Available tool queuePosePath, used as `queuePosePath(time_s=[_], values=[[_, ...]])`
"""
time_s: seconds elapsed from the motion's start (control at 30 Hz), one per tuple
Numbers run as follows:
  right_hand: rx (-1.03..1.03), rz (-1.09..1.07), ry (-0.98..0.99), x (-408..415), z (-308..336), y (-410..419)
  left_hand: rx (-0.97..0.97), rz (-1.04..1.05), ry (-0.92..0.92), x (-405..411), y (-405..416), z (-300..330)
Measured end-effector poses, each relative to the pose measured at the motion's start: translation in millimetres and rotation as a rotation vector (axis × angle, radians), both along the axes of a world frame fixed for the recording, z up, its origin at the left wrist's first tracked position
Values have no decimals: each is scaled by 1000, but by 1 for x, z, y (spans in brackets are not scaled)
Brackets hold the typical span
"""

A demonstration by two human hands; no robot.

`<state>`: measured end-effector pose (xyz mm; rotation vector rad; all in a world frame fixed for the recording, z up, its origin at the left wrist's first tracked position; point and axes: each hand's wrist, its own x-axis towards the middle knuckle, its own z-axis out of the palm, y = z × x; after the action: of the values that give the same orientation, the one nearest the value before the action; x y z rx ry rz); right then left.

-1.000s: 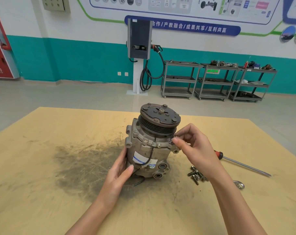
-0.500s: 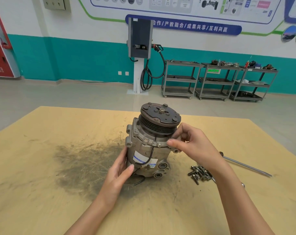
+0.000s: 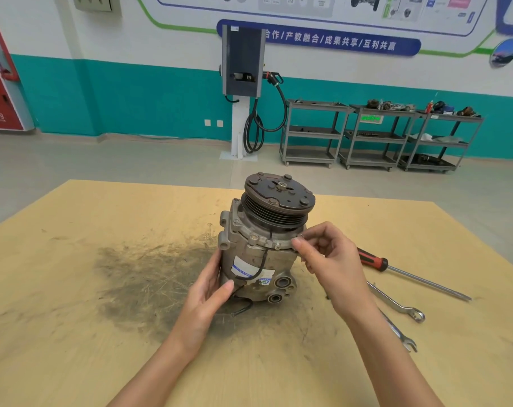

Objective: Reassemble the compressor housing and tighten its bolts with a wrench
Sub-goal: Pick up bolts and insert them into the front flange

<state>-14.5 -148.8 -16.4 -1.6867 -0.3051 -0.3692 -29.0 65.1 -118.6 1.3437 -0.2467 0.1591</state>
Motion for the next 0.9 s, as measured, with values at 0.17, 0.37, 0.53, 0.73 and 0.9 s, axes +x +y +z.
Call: queuePosePath(time_s=[0.17,0.37,0.53,0.73,0.9], values=[[86,-56,-36,-2,-5,10,15,-7,-6,1,0,0],[137,50,-18,-4,-7,4,35,2,-7,3,-1,2],[178,-38,5,-2,-7,13,59,-1,-10,3,-1,3],[118,37,-13,-5,-11,6,75,-4,-4,3,1,1],[228,-81,12,-2,-10,17,68,-3,-7,3,1,1]])
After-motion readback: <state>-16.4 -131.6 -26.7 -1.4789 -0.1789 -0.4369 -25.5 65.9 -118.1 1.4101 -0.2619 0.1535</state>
